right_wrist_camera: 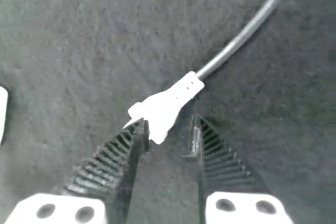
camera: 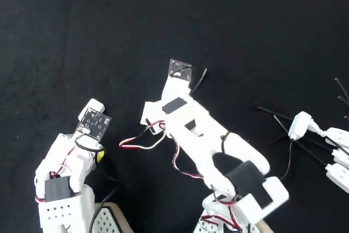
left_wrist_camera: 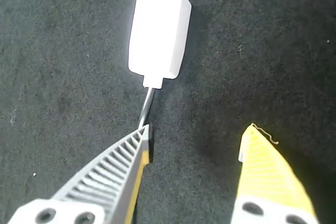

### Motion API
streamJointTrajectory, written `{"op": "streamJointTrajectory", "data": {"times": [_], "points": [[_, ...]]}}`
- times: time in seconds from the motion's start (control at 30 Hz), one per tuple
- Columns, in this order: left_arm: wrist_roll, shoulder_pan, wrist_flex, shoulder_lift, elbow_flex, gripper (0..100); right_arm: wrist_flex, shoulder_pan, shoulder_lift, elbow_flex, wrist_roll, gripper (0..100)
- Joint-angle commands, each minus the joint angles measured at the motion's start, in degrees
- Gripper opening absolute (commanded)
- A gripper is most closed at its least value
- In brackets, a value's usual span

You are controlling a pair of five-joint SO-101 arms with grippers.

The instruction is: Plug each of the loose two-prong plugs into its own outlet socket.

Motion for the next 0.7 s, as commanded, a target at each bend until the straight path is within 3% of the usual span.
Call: {"op": "streamJointTrajectory", "data": {"times": [0.0,0.67], "points": [[-0.26,0.57,0.35,-0.35,-0.40,28,-1.49,-0.62,1.71,-1.63,-0.79,13.4],[-0.26,0.57,0.35,-0.35,-0.40,28,-5.19,2.90,3.56,-2.15,-5.63,13.4]]}}
